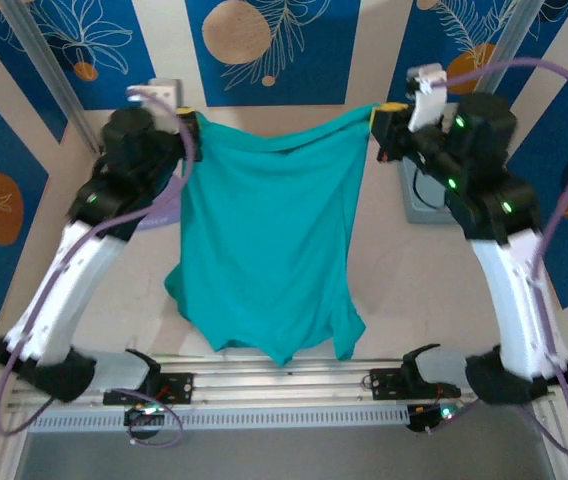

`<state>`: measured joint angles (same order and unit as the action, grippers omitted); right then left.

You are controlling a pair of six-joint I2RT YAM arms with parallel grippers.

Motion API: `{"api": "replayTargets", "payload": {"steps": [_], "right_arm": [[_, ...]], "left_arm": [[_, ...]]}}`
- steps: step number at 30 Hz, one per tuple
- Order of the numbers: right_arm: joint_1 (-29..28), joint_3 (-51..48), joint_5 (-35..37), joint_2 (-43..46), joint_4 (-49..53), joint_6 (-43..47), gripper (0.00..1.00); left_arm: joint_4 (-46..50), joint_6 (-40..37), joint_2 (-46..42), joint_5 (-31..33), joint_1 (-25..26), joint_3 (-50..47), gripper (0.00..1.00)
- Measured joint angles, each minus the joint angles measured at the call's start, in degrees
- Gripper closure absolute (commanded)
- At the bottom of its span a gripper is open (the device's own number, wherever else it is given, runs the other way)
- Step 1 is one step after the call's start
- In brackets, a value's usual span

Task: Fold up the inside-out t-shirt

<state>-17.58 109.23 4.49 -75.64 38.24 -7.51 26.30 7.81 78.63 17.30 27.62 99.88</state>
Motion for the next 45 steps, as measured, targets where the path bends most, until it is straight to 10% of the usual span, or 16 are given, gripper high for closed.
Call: {"api": "replayTargets", "payload": {"steps": [6,12,21,28,35,45], "right_arm": [[4.94,20.52,-3.63,-17.35,0.42,-1.49,1.0],[4.79,32.04,-7.67,-18.71,1.33,-1.92,1.0],[3.76,-21.49,-8.15,7.63,-4.79,-4.28,1.0],[3.67,-52.48,-6.01,9.4,-3.89,-7.15,1.0],[3.67,-55.67,-6.03,4.0,-4.98,-7.5,1.0],[3.74,-52.96,-6.21,3.15,-4.46,-7.21,1.0]], "left_arm": [[3.58,-4.26,14.67,0.68,-2.25,20.52,1.0],[2.32,-4.13,7.91,-3.76,-2.38,22.32,1.0],[-6.88,3.61,-27.76,-13.62,-1.07,-36.52,1.0],[-8.17,13.66,-30.73,-16.87,2.82,-68.85,0.94],[-8.35,12.61,-20.31,-15.89,4.66,-69.11,0.46],[-14.58,-0.94,-5.75,-16.04,19.98,-50.99,0.29]]}}
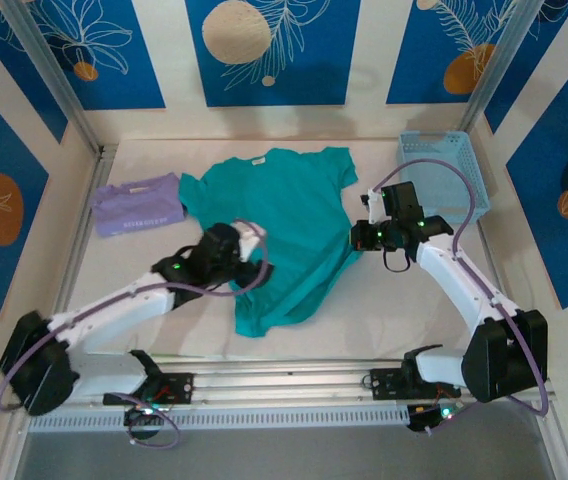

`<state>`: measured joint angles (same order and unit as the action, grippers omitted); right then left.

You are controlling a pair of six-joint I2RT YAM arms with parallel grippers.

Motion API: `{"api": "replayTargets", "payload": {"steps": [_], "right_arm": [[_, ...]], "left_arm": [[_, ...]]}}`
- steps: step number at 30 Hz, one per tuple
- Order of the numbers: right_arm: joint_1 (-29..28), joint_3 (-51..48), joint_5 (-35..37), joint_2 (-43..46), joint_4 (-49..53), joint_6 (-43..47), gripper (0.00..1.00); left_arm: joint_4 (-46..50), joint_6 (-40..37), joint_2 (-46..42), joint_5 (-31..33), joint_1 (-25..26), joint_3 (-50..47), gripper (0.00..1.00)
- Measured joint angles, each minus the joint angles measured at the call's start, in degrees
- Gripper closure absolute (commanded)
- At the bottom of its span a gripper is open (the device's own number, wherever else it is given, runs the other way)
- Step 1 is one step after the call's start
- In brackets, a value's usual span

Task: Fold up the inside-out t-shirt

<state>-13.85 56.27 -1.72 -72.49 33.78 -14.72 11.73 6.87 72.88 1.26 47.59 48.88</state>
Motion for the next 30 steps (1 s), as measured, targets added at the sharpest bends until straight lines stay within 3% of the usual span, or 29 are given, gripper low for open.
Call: {"api": "replayTargets", "payload": {"steps": [4,12,14,21,25,27,30], "right_arm": [[0.68,0.11,0.0,0.0,0.42,0.13,1.0],[2.12,0.09,0.22,1.57,1.07,0.13,1.0],[2.36,0.07,0.22,2.27,1.22,0.11,1.0],[2.54,-1.33,2.56,2.89,1.53,-0.35,1.0],[2.49,-1.64,6.71,3.06,1.64,-0.57,0.99],[2.1,-1.62,9.18,3.34,1.81,-0.61,0.89],[-0.07,-1.62,15.28,5.03,2.29,-0.61,0.6]], "left_arm": [[-2.56,-4.31,13.22,-1.75,5.11,7.26,0.28],[-5.01,-6.97,27.76,-4.57,5.88,11.67,0.34],[-5.77,-6.99,30.16,-5.79,5.88,12.44,0.43],[-7.63,-5.6,34.34,-6.78,5.79,13.68,0.98],[-7.82,-5.31,32.17,-5.77,5.51,14.08,1.0],[-7.85,-4.98,29.86,-5.68,5.03,14.08,1.0],[-7.43,-3.58,25.16,-5.75,3.63,14.32,1.0]]}}
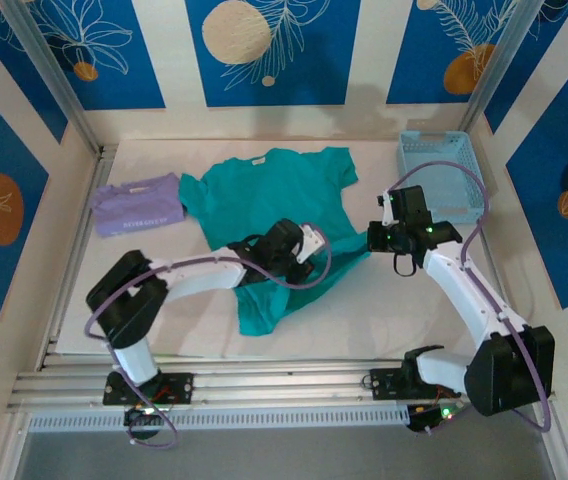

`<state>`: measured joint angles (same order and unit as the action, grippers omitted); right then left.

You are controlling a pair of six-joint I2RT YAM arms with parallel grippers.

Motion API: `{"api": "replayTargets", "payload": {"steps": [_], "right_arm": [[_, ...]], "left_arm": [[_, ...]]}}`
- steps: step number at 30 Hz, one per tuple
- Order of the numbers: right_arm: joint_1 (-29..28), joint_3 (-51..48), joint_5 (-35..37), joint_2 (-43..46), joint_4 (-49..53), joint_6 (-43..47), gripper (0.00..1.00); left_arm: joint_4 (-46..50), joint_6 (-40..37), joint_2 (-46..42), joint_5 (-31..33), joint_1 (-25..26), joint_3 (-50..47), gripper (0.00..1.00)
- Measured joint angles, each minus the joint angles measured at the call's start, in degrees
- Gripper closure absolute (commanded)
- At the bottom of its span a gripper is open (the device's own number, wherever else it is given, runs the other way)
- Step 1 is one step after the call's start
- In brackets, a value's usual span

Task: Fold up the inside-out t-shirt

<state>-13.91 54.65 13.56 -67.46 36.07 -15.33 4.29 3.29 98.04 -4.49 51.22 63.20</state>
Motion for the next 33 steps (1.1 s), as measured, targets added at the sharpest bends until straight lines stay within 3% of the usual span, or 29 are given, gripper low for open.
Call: {"api": "replayTargets", "payload": {"steps": [3,5,8,10,13,18,22,28,33], "right_arm": [[-5.66,-2.4,1.75,7.3,-3.8,2.47,0.43],[-10.93,-7.41,-2.6,15.78,-10.14,4.57,0.4],[-20.68,-13.7,-7.3,23.04,-18.51,8.04,0.44],[-28.63,-16.48,-7.58,21.22,-24.11,11.17,0.51],[-35.67,-21.66,-7.43,14.49,-33.53,12.98,0.59],[-35.93,-29.33,-4.81,0.35,-49.27,12.0,0.65],[-37.46,-29.16,-1.05,-10.75,-60.98,12.02,0.69],[-38.99,-28.41,3.43,-20.04,-74.2,12.68,0.7],[-39.76,-24.37,6.14,-27.23,-79.6,14.78,0.69]], "left_arm": [[1.25,1.84,-4.55,-0.44,-1.73,1.4,1.0],[2.38,2.75,-6.49,-0.42,-2.34,2.99,1.0],[4.02,3.82,-8.07,-0.42,-2.73,5.09,1.0],[4.96,4.57,-8.52,-0.44,-2.93,5.51,1.0],[6.97,5.92,-8.52,-1.2,-3.5,5.68,1.0],[11.06,8.33,-8.52,-3.3,-5.18,6.88,1.0],[14.49,10.03,-9.01,-5.97,-6.62,9.66,1.0],[20.31,11.76,-10.6,-9.18,-8.02,14.84,1.0],[23.8,13.03,-11.43,-12.17,-8.74,17.66,1.0]]}}
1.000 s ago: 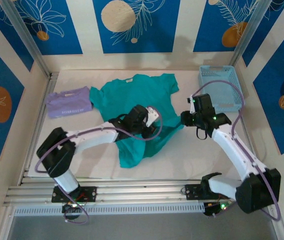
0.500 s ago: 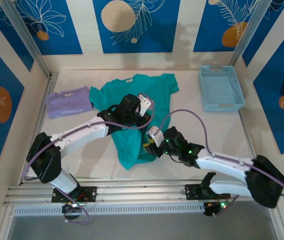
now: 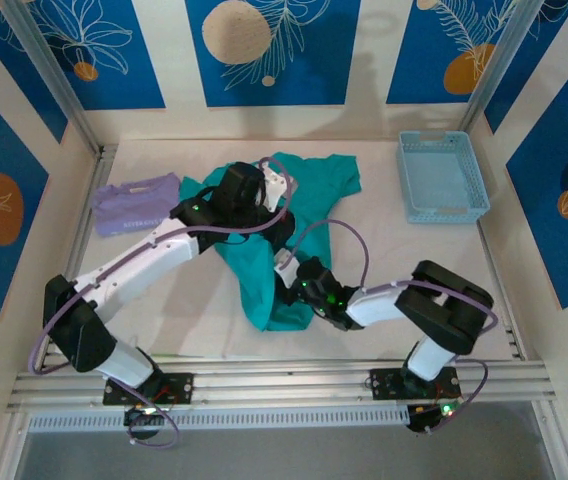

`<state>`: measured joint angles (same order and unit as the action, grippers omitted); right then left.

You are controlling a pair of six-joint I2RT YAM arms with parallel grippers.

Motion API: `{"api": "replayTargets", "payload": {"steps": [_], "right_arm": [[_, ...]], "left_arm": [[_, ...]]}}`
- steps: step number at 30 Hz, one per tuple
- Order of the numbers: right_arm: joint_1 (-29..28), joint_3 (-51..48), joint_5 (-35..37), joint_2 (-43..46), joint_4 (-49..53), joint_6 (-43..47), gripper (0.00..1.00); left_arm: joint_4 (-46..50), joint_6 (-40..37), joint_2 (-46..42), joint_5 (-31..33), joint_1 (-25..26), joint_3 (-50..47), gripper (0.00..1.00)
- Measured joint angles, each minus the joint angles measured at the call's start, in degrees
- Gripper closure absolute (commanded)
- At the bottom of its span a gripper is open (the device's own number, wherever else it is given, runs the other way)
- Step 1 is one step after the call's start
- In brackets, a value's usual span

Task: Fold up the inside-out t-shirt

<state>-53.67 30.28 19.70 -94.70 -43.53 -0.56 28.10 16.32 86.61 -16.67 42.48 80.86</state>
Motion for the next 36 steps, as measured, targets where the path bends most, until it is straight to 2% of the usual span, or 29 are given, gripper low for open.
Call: {"api": "replayTargets", "payload": {"steps": [3,6,12,19,24,25,27,31,36], "right_arm": [[0.0,3.34,2.84,-4.07,-1.9,1.05,0.69],[0.5,7.61,8.66,-7.43,-1.38,1.25,0.66],[3.43,13.64,16.85,-8.37,6.03,-0.94,0.59],[3.74,20.31,16.72,-12.17,15.21,-2.99,0.44],[6.56,26.99,15.76,-15.8,24.11,-5.7,0.36],[7.32,28.48,15.21,-16.55,26.14,-6.49,0.28],[8.5,31.01,14.27,-17.84,29.59,-7.5,0.23],[9.66,36.46,12.76,-21.07,36.13,-8.98,0.23],[10.25,41.42,9.18,-24.06,41.46,-11.63,0.36]], "left_arm": [[0.7,0.76,-0.33,-1.9,0.0,0.44,1.0],[0.83,1.7,-1.22,-3.32,-0.42,0.44,1.0],[-0.22,3.19,-4.48,-7.43,-0.46,0.48,1.0],[0.09,3.32,-4.9,-10.34,1.29,3.3,1.0],[0.35,3.26,-4.79,-11.82,1.99,6.21,1.0],[0.39,3.21,-4.79,-12.09,2.03,6.75,1.0],[0.68,3.08,-4.79,-12.52,2.05,7.91,1.0],[2.25,2.38,-4.79,-12.7,2.05,10.99,1.0],[4.42,0.63,-4.81,-11.04,2.08,15.82,1.0]]}}
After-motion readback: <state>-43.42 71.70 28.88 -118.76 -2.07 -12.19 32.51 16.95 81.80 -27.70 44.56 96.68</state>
